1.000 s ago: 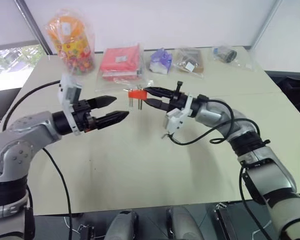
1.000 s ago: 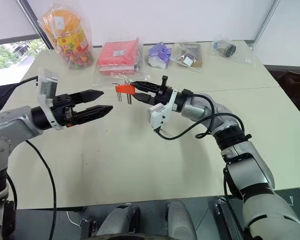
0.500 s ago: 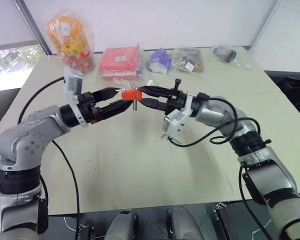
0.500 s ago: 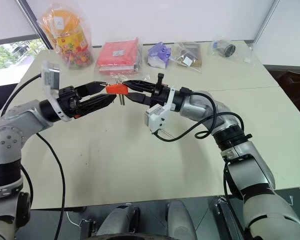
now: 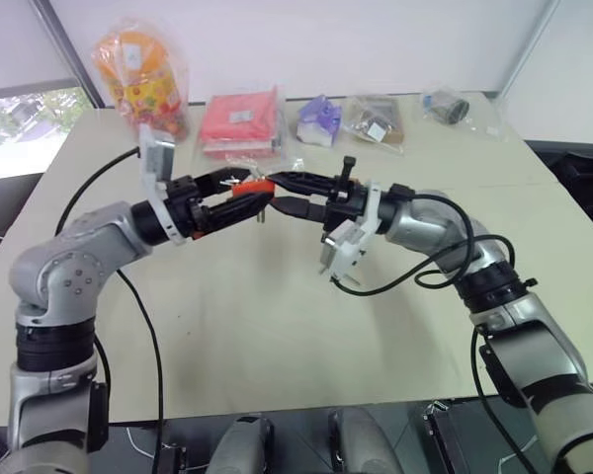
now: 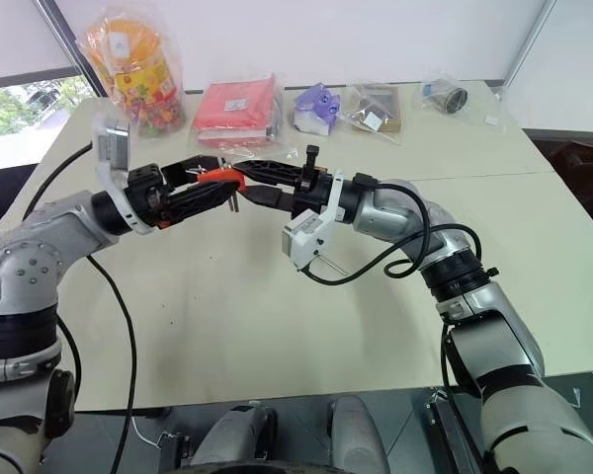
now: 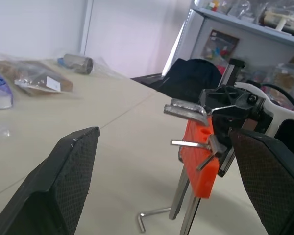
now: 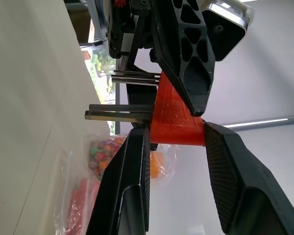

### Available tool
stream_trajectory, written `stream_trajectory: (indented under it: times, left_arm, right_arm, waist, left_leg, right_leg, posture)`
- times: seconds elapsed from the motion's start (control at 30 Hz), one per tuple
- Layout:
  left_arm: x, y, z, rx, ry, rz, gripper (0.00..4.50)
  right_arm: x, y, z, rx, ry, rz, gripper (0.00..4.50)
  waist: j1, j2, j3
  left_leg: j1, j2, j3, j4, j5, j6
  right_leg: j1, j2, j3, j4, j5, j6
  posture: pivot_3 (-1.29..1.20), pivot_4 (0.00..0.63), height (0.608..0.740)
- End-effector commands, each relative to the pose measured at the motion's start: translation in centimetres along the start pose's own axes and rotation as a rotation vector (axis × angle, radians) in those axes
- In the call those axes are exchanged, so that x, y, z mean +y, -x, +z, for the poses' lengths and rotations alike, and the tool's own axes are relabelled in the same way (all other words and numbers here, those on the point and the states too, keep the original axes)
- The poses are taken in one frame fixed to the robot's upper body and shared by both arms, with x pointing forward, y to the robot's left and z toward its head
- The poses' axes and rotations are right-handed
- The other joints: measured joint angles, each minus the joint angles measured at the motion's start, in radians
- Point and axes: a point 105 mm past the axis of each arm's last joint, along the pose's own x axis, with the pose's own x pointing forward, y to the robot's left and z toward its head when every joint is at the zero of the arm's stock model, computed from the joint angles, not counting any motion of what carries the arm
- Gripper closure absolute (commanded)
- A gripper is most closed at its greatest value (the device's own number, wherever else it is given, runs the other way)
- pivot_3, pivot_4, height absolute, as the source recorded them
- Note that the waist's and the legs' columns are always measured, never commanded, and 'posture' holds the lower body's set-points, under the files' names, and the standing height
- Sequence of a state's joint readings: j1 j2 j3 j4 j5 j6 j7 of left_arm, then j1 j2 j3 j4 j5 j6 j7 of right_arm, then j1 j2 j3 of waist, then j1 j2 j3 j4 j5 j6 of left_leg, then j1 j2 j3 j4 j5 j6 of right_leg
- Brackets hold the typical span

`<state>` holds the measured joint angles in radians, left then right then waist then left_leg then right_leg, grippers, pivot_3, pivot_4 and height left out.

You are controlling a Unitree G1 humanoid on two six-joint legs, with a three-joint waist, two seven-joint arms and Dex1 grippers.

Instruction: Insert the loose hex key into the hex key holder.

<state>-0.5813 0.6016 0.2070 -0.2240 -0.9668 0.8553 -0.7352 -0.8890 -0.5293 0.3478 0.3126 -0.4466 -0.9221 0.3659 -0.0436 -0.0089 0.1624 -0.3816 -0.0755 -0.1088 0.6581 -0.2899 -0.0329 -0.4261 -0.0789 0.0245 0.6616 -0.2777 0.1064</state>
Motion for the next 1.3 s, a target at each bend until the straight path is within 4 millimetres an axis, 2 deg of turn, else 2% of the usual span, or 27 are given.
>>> stream_trajectory:
  times: [0.03, 0.1, 0.27, 0.33, 0.73, 0.77, 0.8, 0.93, 1.07, 1.13, 1.2, 1.3]
  left_arm:
    - [-0.3, -0.3, 0.8, -0.022, -0.039, -0.011, 0.34]
    - [-0.4, -0.3, 0.7, -0.02, -0.037, -0.015, 0.93]
    - [-0.5, -0.4, 0.6, -0.016, -0.033, -0.022, 3.58]
    - [-0.5, -0.4, 0.5, -0.01, -0.033, -0.024, 4.48]
    - [-0.6, -0.6, 0.2, 0.007, -0.04, -0.028, 4.48]
    - [-0.5, -0.6, 0.2, 0.007, -0.042, -0.028, 4.5]
    - [-0.6, -0.6, 0.3, 0.007, -0.043, -0.029, 4.5]
    - [-0.7, -0.7, 0.4, 0.006, -0.051, -0.029, 4.5]
    - [-0.6, -0.5, 0.7, -0.002, -0.087, -0.003, 4.5]
    - [-0.4, -0.4, 0.9, -0.003, -0.119, 0.023, 4.5]
    - [-0.5, -0.3, 0.8, 0.002, -0.145, 0.04, 4.5]
    - [-0.7, -0.2, 0.3, 0.012, -0.165, 0.058, 4.5]
  right_arm:
    - [-1.7, 0.1, 0.4, -0.017, 0.025, -0.056, 3.48]
    - [-1.7, 0.1, 0.4, -0.017, 0.022, -0.057, 3.48]
    - [-1.6, 0.1, 0.4, -0.016, 0.02, -0.05, 3.48]
    - [-1.6, 0.1, 0.3, -0.014, 0.02, -0.047, 3.48]
    - [-1.7, 0.1, 0.1, -0.009, 0.006, -0.04, 3.48]
    - [-1.6, 0.1, 0.0, -0.007, 0.002, -0.039, 2.44]
    - [-1.6, 0.1, -0.1, 0.0, 0.007, -0.033, 2.06]
    - [-1.3, 0.2, -0.3, 0.015, 0.008, -0.016, 0.03]
    - [-0.4, 0.7, -1.3, 0.072, -0.061, 0.047, 0.03]
    - [0.9, 1.9, -2.9, 0.177, -0.236, 0.097, 0.03]
    - [2.2, 3.3, -4.3, 0.302, -0.487, 0.131, 0.03]
    - [3.4, 5.3, -5.4, 0.466, -0.859, 0.152, 0.03]
  waist:
    - [0.0, 0.0, 0.0]
    - [0.0, 0.0, 0.0]
    - [0.0, 0.0, 0.0]
    - [0.0, 0.0, 0.0]
    - [0.0, 0.0, 0.0]
    - [0.0, 0.0, 0.0]
    - [0.0, 0.0, 0.0]
    - [0.0, 0.0, 0.0]
    - [0.0, 0.0, 0.0]
    - [0.002, 0.0, 0.0]
    - [0.004, 0.0, 0.0]
    - [0.005, 0.0, 0.0]
  left_leg:
    - [0.0, 0.0, 0.0, 0.0, 0.0, 0.0]
    - [0.0, 0.0, 0.0, 0.0, 0.0, 0.0]
    - [0.0, 0.0, 0.0, 0.0, 0.0, 0.0]
    - [0.0, 0.0, 0.0, 0.0, 0.0, 0.0]
    - [0.0, 0.0, 0.0, 0.0, 0.0, 0.0]
    - [0.0, 0.0, 0.0, 0.0, 0.0, 0.0]
    - [0.0, 0.0, 0.0, 0.0, 0.0, 0.0]
    - [0.0, 0.0, 0.0, 0.0, 0.0, 0.0]
    - [0.0, 0.0, 0.0, 0.0, 0.0, 0.0]
    - [0.0, 0.0, 0.0, 0.0, 0.0, 0.0]
    - [0.0, 0.0, -0.001, 0.001, 0.0, 0.0]
    - [-0.001, 0.0, -0.001, 0.001, 0.0, 0.0]
  right_leg:
    - [0.0, 0.0, 0.0, 0.0, 0.0, 0.0]
    - [0.0, 0.0, 0.0, 0.0, 0.0, 0.0]
    - [0.0, 0.0, 0.0, 0.0, 0.0, 0.0]
    - [0.0, 0.0, 0.0, 0.0, 0.0, 0.0]
    - [0.0, 0.0, 0.0, 0.0, 0.0, 0.0]
    - [0.0, 0.0, 0.0, 0.0, 0.0, 0.0]
    - [0.0, 0.0, 0.0, 0.0, 0.0, 0.0]
    - [0.0, 0.0, 0.0, 0.0, 0.0, 0.0]
    - [0.0, 0.0, 0.0, 0.0, 0.0, 0.0]
    - [0.0, 0.0, 0.0, 0.0, 0.0, 0.0]
    - [0.001, -0.001, 0.0, 0.0, 0.0, 0.0]
    - [0.001, -0.002, 0.0, -0.001, 0.0, 0.0]
  posture:
    - [0.0, 0.15, 0.74]
    - [0.0, 0.15, 0.74]
    - [0.0, 0.15, 0.74]
    - [0.0, 0.15, 0.74]
    - [0.0, 0.15, 0.74]
    - [0.0, 0.15, 0.74]
    - [0.0, 0.15, 0.74]
    - [0.0, 0.15, 0.74]
    - [0.0, 0.15, 0.74]
    - [0.0, 0.15, 0.74]
    - [0.0, 0.15, 0.74]
    - [0.0, 0.15, 0.74]
